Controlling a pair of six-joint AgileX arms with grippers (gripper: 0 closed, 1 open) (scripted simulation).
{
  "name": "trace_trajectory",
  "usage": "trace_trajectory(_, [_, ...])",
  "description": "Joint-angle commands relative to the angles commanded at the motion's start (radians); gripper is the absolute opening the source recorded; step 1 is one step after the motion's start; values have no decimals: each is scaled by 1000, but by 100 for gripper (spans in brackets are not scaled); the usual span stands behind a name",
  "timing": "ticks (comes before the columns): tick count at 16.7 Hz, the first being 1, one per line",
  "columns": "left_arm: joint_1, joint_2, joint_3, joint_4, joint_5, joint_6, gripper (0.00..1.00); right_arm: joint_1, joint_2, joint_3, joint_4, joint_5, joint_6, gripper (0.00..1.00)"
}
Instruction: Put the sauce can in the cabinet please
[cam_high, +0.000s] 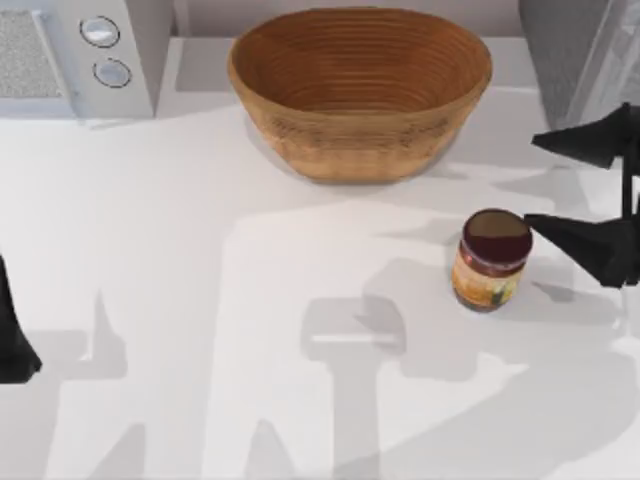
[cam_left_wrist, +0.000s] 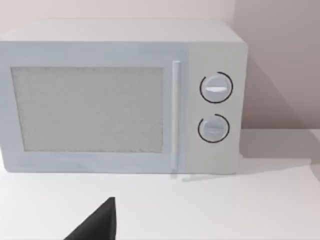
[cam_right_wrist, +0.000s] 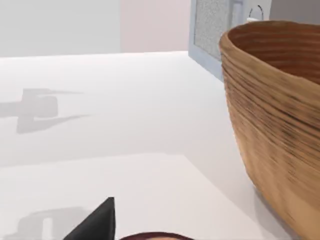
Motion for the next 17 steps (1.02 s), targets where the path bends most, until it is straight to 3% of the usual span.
trace_trajectory(4, [0, 0, 0, 0, 0, 0, 100, -13, 275, 97, 156, -178, -4, 100])
trace_trajectory(8, [0, 0, 0, 0, 0, 0, 100, -20, 413, 145, 234, -268, -6, 100])
trace_trajectory(13, [0, 0, 0, 0, 0, 0, 100, -20, 424, 149, 240, -274, -7, 100])
trace_trajectory(14, [0, 0, 0, 0, 0, 0, 100, -15, 444, 200, 216, -209, -5, 100])
trace_trajectory(17, [0, 0, 0, 0, 0, 0, 100, 8, 448, 198, 227, -222, 5, 100])
